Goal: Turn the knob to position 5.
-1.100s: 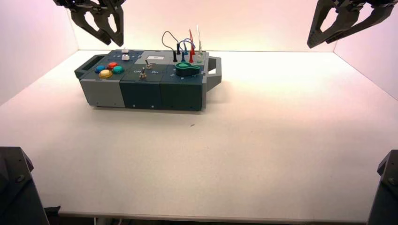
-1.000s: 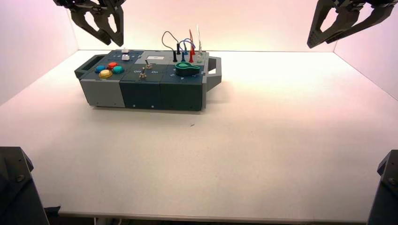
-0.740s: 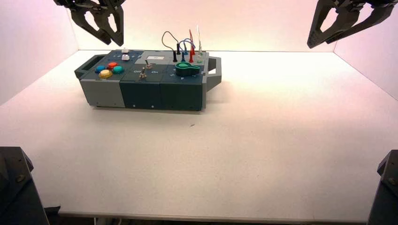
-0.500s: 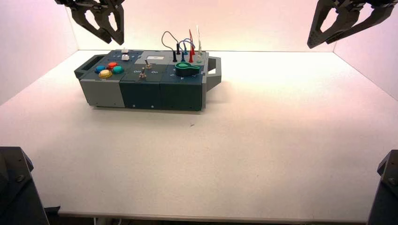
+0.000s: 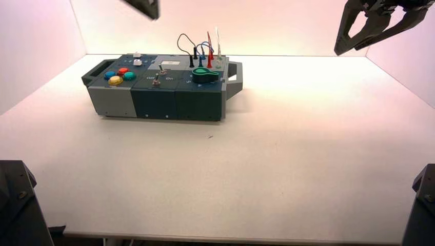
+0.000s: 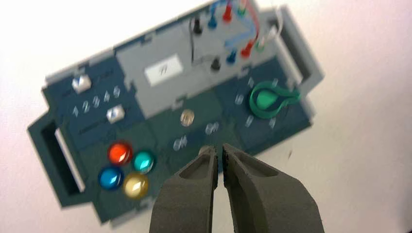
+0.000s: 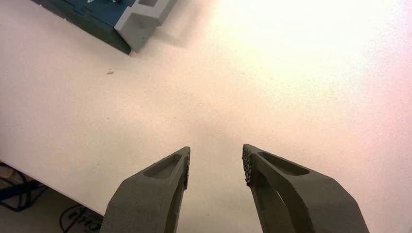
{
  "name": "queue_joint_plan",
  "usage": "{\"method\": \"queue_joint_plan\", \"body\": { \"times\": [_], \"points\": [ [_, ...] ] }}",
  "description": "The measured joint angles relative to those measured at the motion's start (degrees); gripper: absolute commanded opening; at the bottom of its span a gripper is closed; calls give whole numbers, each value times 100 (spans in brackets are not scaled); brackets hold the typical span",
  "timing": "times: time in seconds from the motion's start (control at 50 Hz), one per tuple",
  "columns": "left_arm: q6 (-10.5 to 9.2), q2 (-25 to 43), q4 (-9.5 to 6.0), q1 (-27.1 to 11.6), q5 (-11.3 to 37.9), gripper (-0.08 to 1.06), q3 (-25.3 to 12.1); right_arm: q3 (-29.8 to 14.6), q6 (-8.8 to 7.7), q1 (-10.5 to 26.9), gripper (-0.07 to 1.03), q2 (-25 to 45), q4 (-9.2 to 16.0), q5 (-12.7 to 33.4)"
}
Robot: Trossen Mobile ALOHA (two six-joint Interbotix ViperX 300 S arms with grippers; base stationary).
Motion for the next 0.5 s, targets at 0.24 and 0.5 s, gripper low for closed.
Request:
{"method": "queue_joint_plan", "body": {
  "times": [0.24,0.5],
  "points": [
    [-44,1213,-18,-439,141,2,-949,0,0,0,57,79,0,0],
    [-44,2039,-18,-949,123,0,-1468,0,-9,9,57,79,0,9]
  ]
}}
